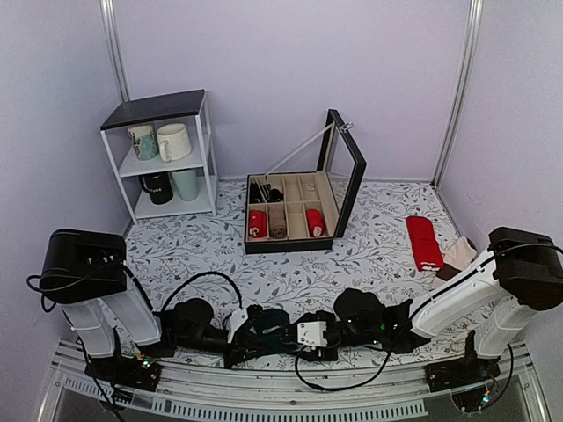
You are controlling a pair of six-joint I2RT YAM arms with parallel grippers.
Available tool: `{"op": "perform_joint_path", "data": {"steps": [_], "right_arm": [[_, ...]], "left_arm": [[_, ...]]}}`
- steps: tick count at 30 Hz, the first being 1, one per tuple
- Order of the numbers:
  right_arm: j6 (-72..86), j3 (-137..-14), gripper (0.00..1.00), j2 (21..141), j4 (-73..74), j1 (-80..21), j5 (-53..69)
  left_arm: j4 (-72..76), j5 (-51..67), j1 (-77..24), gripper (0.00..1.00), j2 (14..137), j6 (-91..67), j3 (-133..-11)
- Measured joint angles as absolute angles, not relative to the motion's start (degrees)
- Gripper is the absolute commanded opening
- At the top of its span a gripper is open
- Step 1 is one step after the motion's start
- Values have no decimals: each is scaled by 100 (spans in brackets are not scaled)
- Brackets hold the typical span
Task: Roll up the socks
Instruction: Roll the sock at the center of the board.
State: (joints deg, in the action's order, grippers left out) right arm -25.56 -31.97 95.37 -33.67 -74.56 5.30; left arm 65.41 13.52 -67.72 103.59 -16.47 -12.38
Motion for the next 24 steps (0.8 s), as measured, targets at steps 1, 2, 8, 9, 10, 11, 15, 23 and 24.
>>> {"op": "perform_joint_path", "data": {"steps": [1,2,8,9,10,11,15,23,24], "right_arm": [[-2576,-3214,54,9579,-3363,-7487,495],[-2585,-3229,53,9618,-3358,-7520,462],[-2598,-3385,48,9900,-3275,-7625,263],[-2587,-3435,48,9948,-3245,-7625,211],[-2576,-3485,47,9992,-3227,-7625,185],[-2571,-3522,45,10027,-3208,-7625,158],[-2532,-3612,42,10114,-3118,-7625,69],[-2274,-3828,18,10276,-2777,-7625,27],[-2202,-3846,17,10278,-2738,-7625,27]], "left_arm": [[6541,1372,-6757,0,10359,-1658,-1238],[6543,1391,-6742,0,10359,-1664,-1238],[6578,1503,-6672,0,10396,-1680,-1234],[6584,1520,-6661,0,10403,-1680,-1236],[6602,1542,-6652,0,10418,-1684,-1234],[6615,1559,-6646,0,10427,-1699,-1234],[6617,1603,-6628,0,10431,-1719,-1234],[6652,1653,-6587,2,10453,-1717,-1227],[6654,1675,-6582,3,10453,-1715,-1225]]}}
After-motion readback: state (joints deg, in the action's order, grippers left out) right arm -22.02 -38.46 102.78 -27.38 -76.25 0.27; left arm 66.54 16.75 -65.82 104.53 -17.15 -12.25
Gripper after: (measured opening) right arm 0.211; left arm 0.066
